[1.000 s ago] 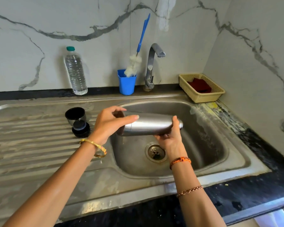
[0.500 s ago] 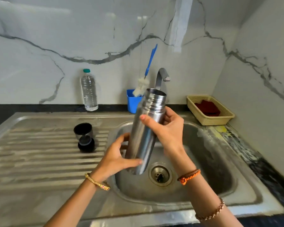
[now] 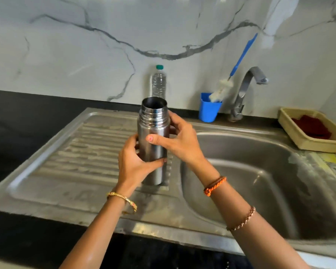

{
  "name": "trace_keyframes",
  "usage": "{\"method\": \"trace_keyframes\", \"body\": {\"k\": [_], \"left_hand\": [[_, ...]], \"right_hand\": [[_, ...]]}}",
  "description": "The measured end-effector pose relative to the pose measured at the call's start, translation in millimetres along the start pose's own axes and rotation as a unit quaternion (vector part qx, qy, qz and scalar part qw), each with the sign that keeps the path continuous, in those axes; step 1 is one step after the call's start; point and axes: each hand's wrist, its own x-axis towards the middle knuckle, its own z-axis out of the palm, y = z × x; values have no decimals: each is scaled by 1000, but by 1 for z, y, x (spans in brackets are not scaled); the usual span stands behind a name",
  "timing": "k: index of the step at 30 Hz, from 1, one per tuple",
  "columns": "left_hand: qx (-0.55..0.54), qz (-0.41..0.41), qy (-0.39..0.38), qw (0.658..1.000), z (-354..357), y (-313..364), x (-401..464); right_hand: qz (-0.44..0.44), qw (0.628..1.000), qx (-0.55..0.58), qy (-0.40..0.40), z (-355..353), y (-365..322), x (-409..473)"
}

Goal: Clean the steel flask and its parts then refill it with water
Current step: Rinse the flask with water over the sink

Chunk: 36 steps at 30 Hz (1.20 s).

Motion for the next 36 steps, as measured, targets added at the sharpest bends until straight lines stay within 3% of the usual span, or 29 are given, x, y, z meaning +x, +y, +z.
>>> {"method": "trace_keyframes", "body": {"k": [4,12,25,30,33,36], "left_hand": [[22,-22,26,999,-36,-23,17],[13,-61,30,998,-71,-51,74],[-6,-58,-23,998,-77,-68,89],[-33,-36,-18,999,-80,-73,84],[-32,1,11,999,-78,-74,76],[-10,44,117,992,-71,-72,60]], "right_hand": [[17,999,-34,-36,43,1,21],[27,999,-39,-25,98,6,72],[15,998,-64,6,114,19,81],[10,997,-80,-16,98,21,76],[-8,993,-114,20,74,25,75],[-88,969,-207,97,37,31,76]]}}
